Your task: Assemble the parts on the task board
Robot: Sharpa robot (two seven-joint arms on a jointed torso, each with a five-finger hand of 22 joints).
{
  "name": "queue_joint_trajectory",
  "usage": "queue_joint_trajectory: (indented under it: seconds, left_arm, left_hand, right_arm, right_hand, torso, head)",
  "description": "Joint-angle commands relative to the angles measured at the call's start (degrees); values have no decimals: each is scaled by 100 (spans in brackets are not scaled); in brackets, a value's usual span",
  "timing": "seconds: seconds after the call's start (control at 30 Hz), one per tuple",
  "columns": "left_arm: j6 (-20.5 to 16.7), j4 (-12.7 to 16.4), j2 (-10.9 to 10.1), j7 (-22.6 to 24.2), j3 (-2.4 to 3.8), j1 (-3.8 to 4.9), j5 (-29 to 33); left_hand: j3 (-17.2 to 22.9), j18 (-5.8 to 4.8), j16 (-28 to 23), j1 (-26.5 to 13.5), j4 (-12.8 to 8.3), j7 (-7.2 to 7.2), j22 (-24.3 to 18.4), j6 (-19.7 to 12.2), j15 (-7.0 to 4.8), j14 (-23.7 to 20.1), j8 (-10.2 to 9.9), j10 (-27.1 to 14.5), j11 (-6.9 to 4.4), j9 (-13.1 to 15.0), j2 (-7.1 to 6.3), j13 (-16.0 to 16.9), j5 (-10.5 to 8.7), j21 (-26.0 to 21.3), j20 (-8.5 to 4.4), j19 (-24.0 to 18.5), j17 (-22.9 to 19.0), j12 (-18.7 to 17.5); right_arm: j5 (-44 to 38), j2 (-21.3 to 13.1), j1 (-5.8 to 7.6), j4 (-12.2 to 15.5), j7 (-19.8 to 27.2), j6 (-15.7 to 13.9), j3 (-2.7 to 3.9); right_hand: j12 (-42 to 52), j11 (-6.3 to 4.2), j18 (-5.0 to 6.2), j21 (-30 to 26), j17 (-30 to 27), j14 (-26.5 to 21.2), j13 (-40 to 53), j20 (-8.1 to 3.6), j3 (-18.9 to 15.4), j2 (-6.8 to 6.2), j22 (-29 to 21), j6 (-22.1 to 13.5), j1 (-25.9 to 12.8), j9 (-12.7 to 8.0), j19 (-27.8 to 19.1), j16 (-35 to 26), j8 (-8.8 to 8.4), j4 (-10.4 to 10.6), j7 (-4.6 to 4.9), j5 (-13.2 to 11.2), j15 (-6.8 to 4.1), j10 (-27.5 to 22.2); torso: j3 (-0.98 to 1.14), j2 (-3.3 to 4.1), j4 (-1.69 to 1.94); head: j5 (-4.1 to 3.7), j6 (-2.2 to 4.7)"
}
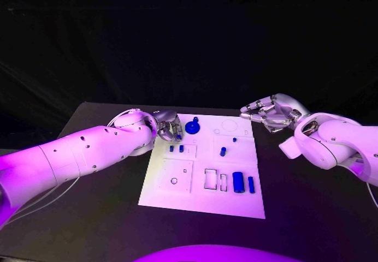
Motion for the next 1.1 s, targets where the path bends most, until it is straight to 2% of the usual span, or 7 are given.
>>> queue_joint_trajectory:
  seconds: [0.03,0.53,0.83,1.1]
  left_arm:
    - [122,0,13,14,0,-2,16]
    - [123,8,26,26,0,-4,16]
    - [159,-25,35,-30,0,-4,24]
    - [166,-34,35,-57,0,-4,28]
  left_hand:
    - [-27,-51,-25,-55,-2,-1,-5,13,6,-11,-37,35,6,-2,19,-8,-33,-25,11,-34,-8,-18]
    - [-19,-55,-14,-48,-12,-1,7,25,5,-7,-47,48,4,-5,34,-7,-35,-16,12,-29,14,-39]
    - [-28,-45,-14,-89,-29,74,-33,-159,45,-25,-243,54,59,-85,0,-4,-36,-58,33,-61,-1,-162]
    - [-32,-41,-26,-98,-33,89,-44,-187,53,-36,-280,59,68,-101,-13,0,-37,-69,38,-70,-31,-185]
  right_arm:
    - [-39,4,-4,5,51,48,1]
    - [-40,12,-11,1,53,56,1]
    - [-40,11,-14,3,53,55,1]
    - [-40,10,-15,3,55,52,1]
  right_hand:
    - [27,-14,80,-2,567,372,164,-33,7,47,1056,40,-5,-6,283,-16,-29,-38,-6,38,-41,45]
    - [27,-14,80,-2,567,372,164,-33,7,47,1056,40,-5,-6,283,-16,-29,-38,-6,38,-41,45]
    - [27,-14,80,-2,567,372,164,-33,7,47,1056,40,-5,-6,283,-16,-29,-38,-6,38,-41,45]
    - [27,-14,80,-2,567,372,164,-33,7,47,1056,40,-5,-6,283,-16,-29,-38,-6,38,-41,45]
  torso:
    - [2,2,-1]
    - [1,2,-3]
    - [3,1,1]
    - [1,-1,0]
  head:
    - [-2,3]
    - [-6,9]
    - [-14,4]
    - [-17,3]
